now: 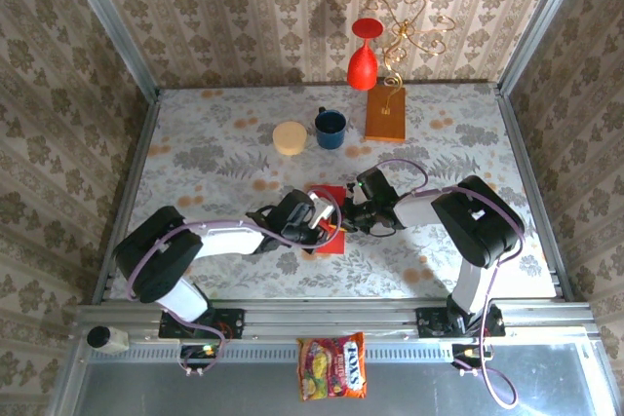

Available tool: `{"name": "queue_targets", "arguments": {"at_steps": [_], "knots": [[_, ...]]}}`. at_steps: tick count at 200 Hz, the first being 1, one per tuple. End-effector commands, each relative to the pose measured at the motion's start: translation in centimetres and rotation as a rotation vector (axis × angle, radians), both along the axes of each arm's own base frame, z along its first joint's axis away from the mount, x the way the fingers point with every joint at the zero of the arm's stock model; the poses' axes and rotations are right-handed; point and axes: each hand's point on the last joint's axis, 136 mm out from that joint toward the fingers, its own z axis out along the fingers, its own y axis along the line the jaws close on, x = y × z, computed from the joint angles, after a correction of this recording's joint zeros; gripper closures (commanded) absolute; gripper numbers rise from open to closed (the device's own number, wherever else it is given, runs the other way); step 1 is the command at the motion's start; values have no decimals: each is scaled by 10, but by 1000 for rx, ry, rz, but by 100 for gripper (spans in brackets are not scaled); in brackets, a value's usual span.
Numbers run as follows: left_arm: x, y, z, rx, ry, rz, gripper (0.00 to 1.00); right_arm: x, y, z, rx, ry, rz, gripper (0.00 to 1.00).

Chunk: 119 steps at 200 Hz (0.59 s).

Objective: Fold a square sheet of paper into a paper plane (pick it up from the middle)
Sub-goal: Fold the triangle a second time at the center of the table.

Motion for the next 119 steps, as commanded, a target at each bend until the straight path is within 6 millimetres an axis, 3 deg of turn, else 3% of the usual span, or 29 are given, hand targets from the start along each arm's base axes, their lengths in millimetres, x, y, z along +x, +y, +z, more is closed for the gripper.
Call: {"name": "queue_targets", "arguments": {"at_steps": [1, 119], "knots": [[-1, 13, -14, 40, 16, 43, 100, -27, -32, -46, -162, 138, -55, 100], [-7, 62, -35, 242, -14, 185, 100, -27, -37, -50, -169, 148, -69, 100]]}}
